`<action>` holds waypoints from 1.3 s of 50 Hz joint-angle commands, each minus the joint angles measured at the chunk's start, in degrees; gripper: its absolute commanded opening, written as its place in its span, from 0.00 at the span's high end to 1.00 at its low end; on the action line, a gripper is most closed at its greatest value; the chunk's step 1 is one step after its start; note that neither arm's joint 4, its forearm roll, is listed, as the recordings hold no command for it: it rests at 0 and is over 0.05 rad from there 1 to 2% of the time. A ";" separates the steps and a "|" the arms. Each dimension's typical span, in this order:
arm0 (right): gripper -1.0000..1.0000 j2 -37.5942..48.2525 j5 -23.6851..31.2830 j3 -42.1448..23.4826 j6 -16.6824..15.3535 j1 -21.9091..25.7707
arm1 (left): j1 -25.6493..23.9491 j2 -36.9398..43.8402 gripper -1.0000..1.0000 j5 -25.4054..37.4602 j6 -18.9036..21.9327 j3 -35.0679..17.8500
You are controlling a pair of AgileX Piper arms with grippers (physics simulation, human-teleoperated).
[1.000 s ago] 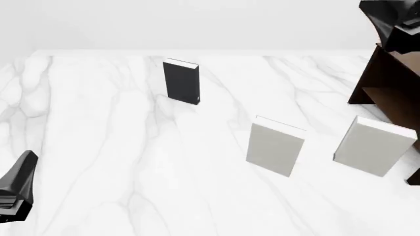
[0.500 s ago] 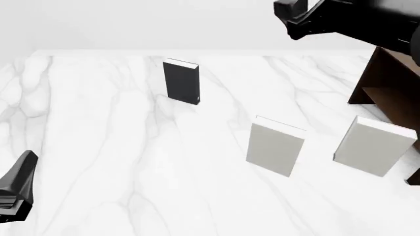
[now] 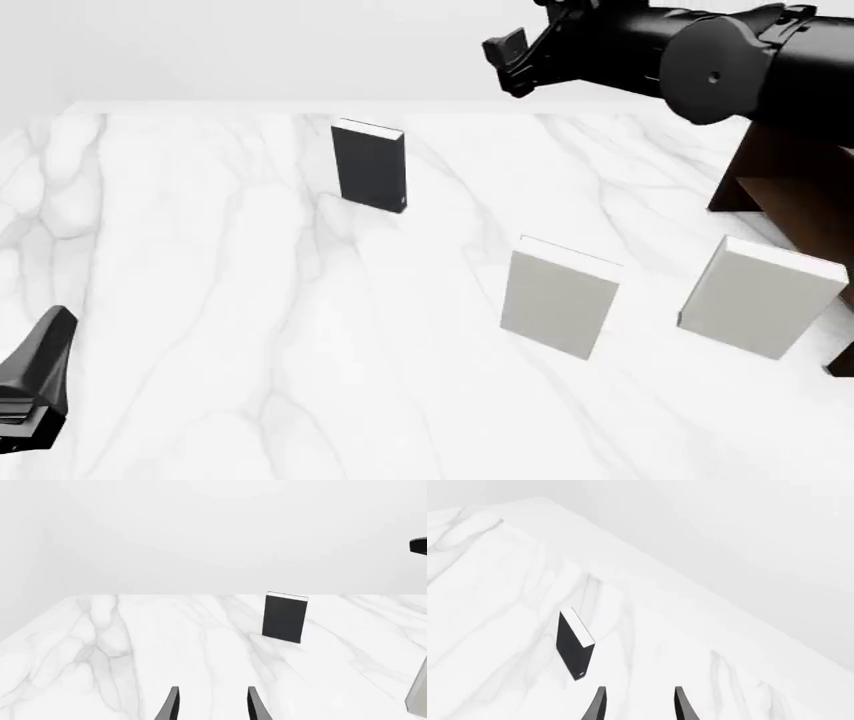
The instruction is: Pick up the book on the left and place it on top of the shelf.
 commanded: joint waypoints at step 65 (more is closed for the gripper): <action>0.00 26.60 -2.52 -18.67 4.54 6.95 | 0.00 0.00 0.00 0.00 0.00 0.00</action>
